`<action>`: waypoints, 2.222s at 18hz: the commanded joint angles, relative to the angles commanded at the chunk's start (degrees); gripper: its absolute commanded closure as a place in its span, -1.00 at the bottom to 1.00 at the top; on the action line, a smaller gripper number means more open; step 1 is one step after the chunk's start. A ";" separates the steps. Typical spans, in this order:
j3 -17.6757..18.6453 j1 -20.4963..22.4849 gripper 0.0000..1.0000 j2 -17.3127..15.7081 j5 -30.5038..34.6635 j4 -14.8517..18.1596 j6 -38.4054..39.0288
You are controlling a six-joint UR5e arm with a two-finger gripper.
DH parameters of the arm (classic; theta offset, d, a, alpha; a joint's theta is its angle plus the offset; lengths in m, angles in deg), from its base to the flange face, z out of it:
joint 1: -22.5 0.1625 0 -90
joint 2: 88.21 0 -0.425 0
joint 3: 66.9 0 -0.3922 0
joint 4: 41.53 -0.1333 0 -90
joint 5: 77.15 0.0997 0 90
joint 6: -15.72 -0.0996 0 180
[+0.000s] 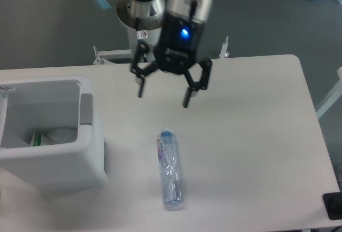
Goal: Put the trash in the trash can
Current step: 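Raise the gripper and move it over the water bottle, then lower the gripper onto the bottle cap end and grasp it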
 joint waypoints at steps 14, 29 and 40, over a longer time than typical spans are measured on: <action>-9.31 -7.38 -0.99 20.22 9.41 -0.88 1.32; -10.81 -10.02 -1.00 28.22 12.84 -6.06 0.79; -12.22 -12.48 -1.00 30.08 18.04 -5.89 1.23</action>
